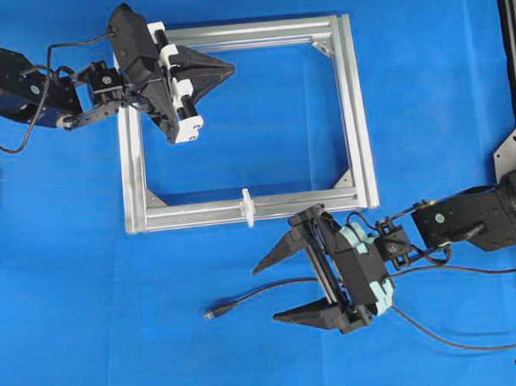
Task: Insert the wire through the string loop located in the center.
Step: 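Lower the open right gripper over the black USB cable's plug end, then close the right gripper on the cable just behind the USB plug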
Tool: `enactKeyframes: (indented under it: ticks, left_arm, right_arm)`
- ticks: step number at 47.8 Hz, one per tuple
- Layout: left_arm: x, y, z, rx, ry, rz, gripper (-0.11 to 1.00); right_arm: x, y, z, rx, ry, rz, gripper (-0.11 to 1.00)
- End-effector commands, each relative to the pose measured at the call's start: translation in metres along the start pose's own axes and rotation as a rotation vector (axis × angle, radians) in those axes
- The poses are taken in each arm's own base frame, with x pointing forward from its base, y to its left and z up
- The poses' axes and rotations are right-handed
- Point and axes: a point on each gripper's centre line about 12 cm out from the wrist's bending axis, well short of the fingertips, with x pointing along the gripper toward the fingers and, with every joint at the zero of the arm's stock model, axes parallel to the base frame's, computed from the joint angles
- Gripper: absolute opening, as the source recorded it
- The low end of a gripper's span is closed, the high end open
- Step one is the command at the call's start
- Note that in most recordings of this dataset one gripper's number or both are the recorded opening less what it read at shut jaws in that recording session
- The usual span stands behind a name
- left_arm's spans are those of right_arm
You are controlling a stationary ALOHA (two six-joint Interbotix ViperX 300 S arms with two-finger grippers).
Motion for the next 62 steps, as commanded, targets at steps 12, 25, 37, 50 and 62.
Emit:
enactKeyframes:
  ticks: [12, 25, 37, 50, 62]
  left_arm:
    - [-0.002, -0.002, 0.012, 0.008, -0.034, -0.007, 0.00]
    - [-0.002, -0.002, 0.013, 0.007, -0.035, -0.006, 0.00]
    - [-0.002, -0.002, 0.012, 0.007, -0.034, -0.006, 0.00]
    - [-0.002, -0.002, 0.011, 0.007, -0.026, -0.006, 0.00]
    - [-0.002, -0.002, 0.010, 0.007, -0.017, -0.006, 0.00]
  right_arm:
    - [0.005, 0.000, 0.019, -0.003, -0.022, -0.002, 0.93]
    - [0.026, -0.002, 0.003, 0.012, 0.077, -0.013, 0.93]
    - [0.039, -0.004, -0.015, 0.046, 0.124, -0.021, 0.93]
    - [0.052, -0.006, -0.034, 0.066, 0.166, -0.034, 0.90]
    - [0.055, -0.008, -0.046, 0.097, 0.201, -0.055, 0.86]
